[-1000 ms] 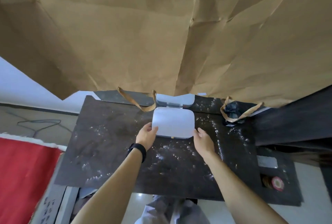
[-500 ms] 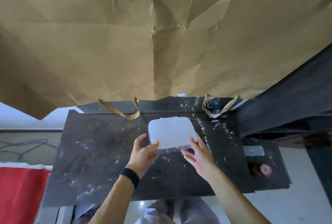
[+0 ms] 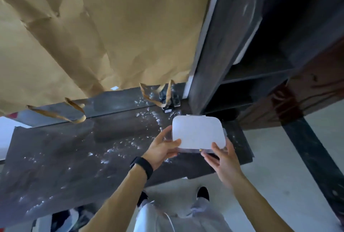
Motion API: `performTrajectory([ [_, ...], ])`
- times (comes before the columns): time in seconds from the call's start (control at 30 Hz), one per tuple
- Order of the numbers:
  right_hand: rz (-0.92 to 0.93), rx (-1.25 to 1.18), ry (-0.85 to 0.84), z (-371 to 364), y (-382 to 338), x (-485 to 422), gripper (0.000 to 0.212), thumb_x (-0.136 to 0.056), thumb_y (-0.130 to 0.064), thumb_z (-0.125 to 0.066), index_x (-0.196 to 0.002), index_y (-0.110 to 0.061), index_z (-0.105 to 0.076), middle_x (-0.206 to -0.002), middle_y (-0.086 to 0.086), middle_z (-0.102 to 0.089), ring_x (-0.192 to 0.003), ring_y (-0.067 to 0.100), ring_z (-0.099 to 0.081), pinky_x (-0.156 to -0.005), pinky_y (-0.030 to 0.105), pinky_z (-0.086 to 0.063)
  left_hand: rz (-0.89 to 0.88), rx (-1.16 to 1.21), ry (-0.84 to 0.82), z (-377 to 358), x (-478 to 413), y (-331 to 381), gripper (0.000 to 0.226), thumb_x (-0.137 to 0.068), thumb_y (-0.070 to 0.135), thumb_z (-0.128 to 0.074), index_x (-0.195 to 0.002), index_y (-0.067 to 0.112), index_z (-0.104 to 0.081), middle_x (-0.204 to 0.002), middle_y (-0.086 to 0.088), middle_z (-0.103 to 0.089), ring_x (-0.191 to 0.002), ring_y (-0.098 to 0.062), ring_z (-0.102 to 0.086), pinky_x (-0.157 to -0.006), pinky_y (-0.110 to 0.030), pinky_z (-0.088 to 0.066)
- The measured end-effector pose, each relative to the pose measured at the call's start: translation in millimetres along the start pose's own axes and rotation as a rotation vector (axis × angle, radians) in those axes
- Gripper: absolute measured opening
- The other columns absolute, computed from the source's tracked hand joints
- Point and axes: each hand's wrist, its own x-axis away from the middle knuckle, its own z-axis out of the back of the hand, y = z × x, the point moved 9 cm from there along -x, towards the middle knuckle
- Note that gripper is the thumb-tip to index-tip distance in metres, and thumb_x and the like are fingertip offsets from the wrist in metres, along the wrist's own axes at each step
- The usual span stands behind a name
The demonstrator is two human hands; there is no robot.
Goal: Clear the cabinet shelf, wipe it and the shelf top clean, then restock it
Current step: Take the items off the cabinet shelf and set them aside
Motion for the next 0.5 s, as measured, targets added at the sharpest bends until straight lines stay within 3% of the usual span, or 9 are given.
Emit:
performTrajectory([
  [0.07,-0.003,-0.021,-0.018,38,-18,-8,0.049,-0.090,-0.017,-0.069,-0.132,-0.035,-0.052,-0.133,0.006,-0.052,-0.115,0.034,-0.062,-0.091,0.047,-0.057,-0.042,-0.191,0.016,-41,-6,7,0.059,-0.087,0.025,-0.075,-0.137,0.033,-0.046,-0.114,-0.003,-0.071,-0.101,-0.021,-0.069,-0.095,-0.040,-0.051],
  [0.13,-0.009,-0.046,-0.018,74,-33,-25,0.051,-0.086,-0.018,-0.071,-0.131,-0.035,-0.053,-0.134,0.007,-0.053,-0.115,0.035,-0.062,-0.088,0.046,-0.058,-0.175,-0.471,0.147,-68,-14,27,0.066,-0.085,0.036,-0.073,-0.142,0.030,-0.041,-0.138,-0.003,-0.055,-0.120,-0.020,-0.057,-0.105,-0.040,-0.045],
  [0.23,-0.004,-0.083,-0.030,109,-59,-52,0.047,-0.089,-0.014,-0.069,-0.129,-0.034,-0.055,-0.134,0.006,-0.054,-0.116,0.034,-0.061,-0.088,0.045,-0.058,-0.656,-0.977,0.583,-100,11,100,0.080,-0.088,0.028,-0.065,-0.155,0.018,-0.022,-0.160,-0.010,-0.023,-0.147,-0.027,-0.023,-0.117,-0.046,-0.028],
  [0.33,0.038,-0.095,-0.045,120,-90,-75,0.046,-0.093,-0.011,-0.065,-0.131,-0.033,-0.054,-0.131,0.007,-0.057,-0.113,0.034,-0.064,-0.094,0.045,-0.055,-1.065,-1.280,0.873,-145,51,162,0.085,-0.089,0.025,-0.061,-0.157,0.013,-0.012,-0.164,-0.014,-0.009,-0.152,-0.029,-0.005,-0.120,-0.054,-0.013],
  [0.4,0.061,-0.078,-0.050,118,-110,-89,0.048,-0.092,-0.011,-0.066,-0.133,-0.032,-0.052,-0.130,0.008,-0.056,-0.112,0.034,-0.064,-0.095,0.046,-0.055,-1.201,-1.484,0.948,-171,59,188,0.085,-0.092,0.027,-0.057,-0.157,0.015,-0.005,-0.163,-0.010,-0.006,-0.152,-0.023,0.003,-0.119,-0.056,-0.008],
  [0.5,0.092,-0.034,-0.087,106,-133,-111,0.053,-0.092,-0.011,-0.067,-0.137,-0.032,-0.049,-0.132,0.007,-0.053,-0.112,0.029,-0.063,-0.093,0.045,-0.056,-1.253,-1.731,1.038,-192,51,215,0.081,-0.097,0.032,-0.051,-0.157,0.017,0.001,-0.163,-0.005,-0.008,-0.151,-0.020,-0.003,-0.119,-0.054,-0.006],
])
